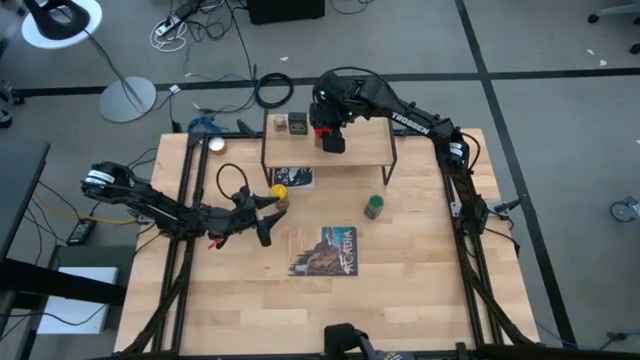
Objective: Shelf spices
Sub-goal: Put the red seasoning can on the shelf
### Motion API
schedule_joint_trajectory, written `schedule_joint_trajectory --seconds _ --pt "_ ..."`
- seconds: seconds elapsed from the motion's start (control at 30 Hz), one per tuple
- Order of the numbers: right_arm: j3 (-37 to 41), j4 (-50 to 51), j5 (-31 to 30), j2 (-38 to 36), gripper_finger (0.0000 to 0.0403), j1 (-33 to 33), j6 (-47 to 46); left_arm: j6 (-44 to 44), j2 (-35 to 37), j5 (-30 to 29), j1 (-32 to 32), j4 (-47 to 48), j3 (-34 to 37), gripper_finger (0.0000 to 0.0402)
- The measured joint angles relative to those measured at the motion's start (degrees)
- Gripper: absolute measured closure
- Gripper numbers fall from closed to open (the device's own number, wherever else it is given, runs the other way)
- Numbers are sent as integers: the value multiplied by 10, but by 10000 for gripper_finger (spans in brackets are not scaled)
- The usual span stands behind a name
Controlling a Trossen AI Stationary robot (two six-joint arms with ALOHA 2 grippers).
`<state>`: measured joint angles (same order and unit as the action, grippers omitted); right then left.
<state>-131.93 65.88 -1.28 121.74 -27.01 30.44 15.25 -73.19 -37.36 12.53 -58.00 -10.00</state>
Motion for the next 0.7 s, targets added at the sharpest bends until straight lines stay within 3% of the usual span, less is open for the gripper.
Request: schedule_joint_trajectory --seconds 0.37,0.5,0.57,0.7 --pt "-31 10 -11 -2 143 26 3 0 0 1 0 2 0 163" --pt "-30 33 -100 -15 148 50 12 0 0 1 0 3 0 163" --pt "-30 62 -123 -28 156 58 16 0 0 2 0 5 -1 163" --pt "-30 83 -99 -40 205 57 -1 0 0 2 0 7 -1 163"
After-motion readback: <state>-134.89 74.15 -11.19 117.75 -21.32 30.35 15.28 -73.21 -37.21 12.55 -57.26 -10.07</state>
